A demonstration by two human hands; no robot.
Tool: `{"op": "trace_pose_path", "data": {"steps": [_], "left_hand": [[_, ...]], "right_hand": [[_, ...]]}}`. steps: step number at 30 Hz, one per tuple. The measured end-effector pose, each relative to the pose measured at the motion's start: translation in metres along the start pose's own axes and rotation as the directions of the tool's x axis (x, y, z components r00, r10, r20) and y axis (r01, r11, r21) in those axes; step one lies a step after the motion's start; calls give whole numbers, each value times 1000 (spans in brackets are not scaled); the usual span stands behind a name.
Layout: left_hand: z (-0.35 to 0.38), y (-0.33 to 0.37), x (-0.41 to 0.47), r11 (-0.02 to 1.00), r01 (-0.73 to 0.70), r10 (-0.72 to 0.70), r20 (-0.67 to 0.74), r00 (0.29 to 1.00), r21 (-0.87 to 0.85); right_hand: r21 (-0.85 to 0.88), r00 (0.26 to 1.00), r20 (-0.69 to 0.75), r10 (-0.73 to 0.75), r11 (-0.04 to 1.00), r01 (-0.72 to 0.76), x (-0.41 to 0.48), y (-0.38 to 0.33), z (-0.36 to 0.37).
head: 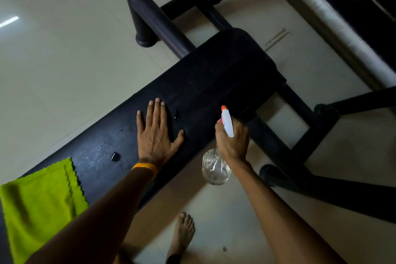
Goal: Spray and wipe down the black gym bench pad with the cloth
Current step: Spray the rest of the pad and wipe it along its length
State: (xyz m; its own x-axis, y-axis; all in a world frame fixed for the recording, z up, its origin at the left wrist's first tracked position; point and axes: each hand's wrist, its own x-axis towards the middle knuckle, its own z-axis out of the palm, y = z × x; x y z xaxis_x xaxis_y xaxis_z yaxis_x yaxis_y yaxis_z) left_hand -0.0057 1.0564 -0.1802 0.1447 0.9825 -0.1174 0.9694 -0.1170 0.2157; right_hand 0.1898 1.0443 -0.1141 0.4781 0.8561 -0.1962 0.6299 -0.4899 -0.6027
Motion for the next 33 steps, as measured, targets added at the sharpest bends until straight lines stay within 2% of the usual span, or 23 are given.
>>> {"op": "trace_pose_path", "data": {"steps": [7,12,18,24,27,30,33], "left_hand": [[4,-1,-1,998,-5,6,-12,1000,64],[7,-1,-1,998,-9,9,-9,1000,59],[1,-2,-3,1000,-18,18,3,1000,7],[-23,-8,-9,999,-38,41,108,993,-26],[-42,-22,-36,998,-49,53,96,994,-47],[-56,-40,-86,993,-2,8,52,999,-117],[-65,-69,-144,976,129,-121,59,991,-173]], "right_hand": [[-46,997,-73,35,998,-39,35,1,-3],[-47,994,-81,-74,996,71,24,9,-4],[-28,995,-4,-97,995,97,-10,7,-3],[-64,971,53,-234,969,238,-58,-8,0],[-45,950,60,-307,950,310,-83,-24,1],[-39,915,76,-395,916,399,-113,-46,3],[-14,881,118,-459,886,463,-147,-68,9]]}}
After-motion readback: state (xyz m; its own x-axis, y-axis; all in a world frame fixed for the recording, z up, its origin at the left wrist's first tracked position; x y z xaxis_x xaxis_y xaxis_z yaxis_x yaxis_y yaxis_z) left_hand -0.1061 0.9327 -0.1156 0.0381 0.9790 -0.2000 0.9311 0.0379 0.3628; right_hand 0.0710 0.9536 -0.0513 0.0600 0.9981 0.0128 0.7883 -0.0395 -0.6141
